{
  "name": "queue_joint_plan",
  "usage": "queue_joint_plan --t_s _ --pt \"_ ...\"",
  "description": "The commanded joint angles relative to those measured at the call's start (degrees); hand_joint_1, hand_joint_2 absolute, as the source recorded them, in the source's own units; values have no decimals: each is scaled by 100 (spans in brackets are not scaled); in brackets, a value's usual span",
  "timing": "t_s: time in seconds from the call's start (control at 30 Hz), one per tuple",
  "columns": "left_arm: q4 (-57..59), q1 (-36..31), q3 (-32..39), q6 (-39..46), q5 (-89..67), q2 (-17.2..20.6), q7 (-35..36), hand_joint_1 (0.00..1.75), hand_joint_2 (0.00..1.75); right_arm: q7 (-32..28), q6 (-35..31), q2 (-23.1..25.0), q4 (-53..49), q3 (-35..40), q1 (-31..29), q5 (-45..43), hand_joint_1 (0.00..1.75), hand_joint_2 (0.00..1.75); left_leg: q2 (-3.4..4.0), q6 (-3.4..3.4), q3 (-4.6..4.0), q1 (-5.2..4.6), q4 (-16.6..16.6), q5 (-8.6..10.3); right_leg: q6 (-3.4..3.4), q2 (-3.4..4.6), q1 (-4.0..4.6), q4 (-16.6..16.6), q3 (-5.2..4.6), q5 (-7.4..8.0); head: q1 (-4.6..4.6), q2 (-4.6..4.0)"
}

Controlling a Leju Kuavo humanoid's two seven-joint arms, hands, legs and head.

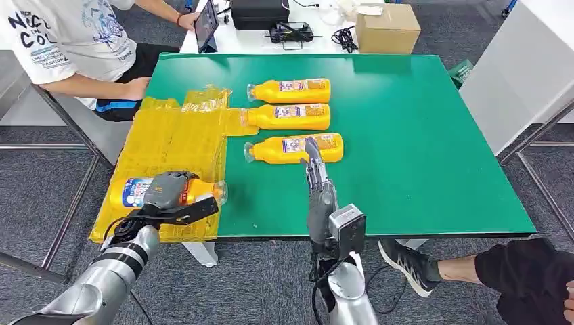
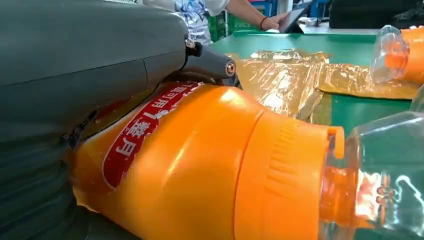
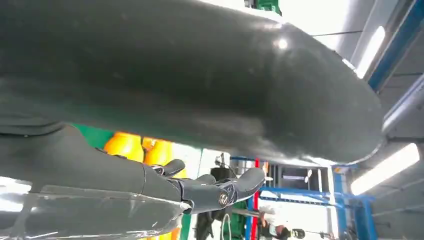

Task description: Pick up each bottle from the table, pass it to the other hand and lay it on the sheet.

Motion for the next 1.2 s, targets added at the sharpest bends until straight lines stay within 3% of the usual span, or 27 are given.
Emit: queue_joint_plan --t_s 0.03,0.07,0.23,0.43,0.67,0.83,0.87,0.9,1.03,1.07,1.13,1.2 --pt "727 155 -163 -445 289 68 -87 0 175 64 46 -106 669 106 -219 -33 0 0 24 -5 36 0 -12 -8 -8 23 1 -9 26 -1 0 0" --pt "756 188 -119 -571 419 43 -105 0 0 66 45 -94 709 91 -230 -31 0 0 29 -7 50 0 -18 -9 -11 28 1 -15 37 -1 0 0" --pt "805 205 134 -1004 928 -34 -240 0 0 87 54 -75 783 75 -254 -25 0 0 29 -7 71 -1 -21 -11 -11 28 0 -16 59 -3 0 0" --pt "883 187 357 -2581 1947 152 -776 0 0 118 143 -12 1187 116 -482 -18 0 0 29 -11 87 1 -18 -11 -13 34 1 -16 78 2 4 0" --pt "755 248 464 -3080 2626 148 -1039 0 0 112 141 24 1394 134 -597 -15 0 0 -14 -8 123 -4 -14 -10 -2 3 -6 -8 128 -17 2 0" --pt "445 252 575 -2545 3087 -214 -979 0 0 100 73 8 1352 93 -544 32 0 0 -22 -9 125 -6 -16 -8 -2 -2 -8 -8 129 -16 2 0" --pt "153 286 772 -1605 3247 -445 -961 0 0 104 -41 11 1268 57 -477 103 0 0 -21 -11 122 -1 -20 -6 -6 -2 -3 -16 129 -13 2 0" --pt "112 214 746 -1561 3238 -563 -848 0 0 104 -41 2 1243 50 -455 103 0 0 -34 -8 121 -5 -15 -6 -2 -14 -7 -8 129 -17 0 0" --pt "-32 220 711 -1587 3241 -596 -693 0 0 104 -42 -5 1193 46 -424 102 0 0 -40 -7 108 -2 -8 -6 1 -19 -4 -7 118 -17 2 0" --pt "-217 263 825 -1131 3225 -661 -664 0 0 113 -78 7 1178 32 -416 123 0 0 -35 -9 105 0 -7 -8 -3 -15 -1 -8 114 -17 2 0" --pt "-1051 366 1107 131 2862 -903 -515 0 0 109 -152 -2 944 48 -231 204 0 0 -30 -9 99 -2 -11 -6 -3 -10 -4 -8 107 -15 0 0" --pt "-2585 821 1392 712 2192 -1063 -115 0 0 110 -155 -88 715 198 -63 213 0 0 -47 -10 84 4 1 -10 -3 -28 3 -2 99 -21 0 0"
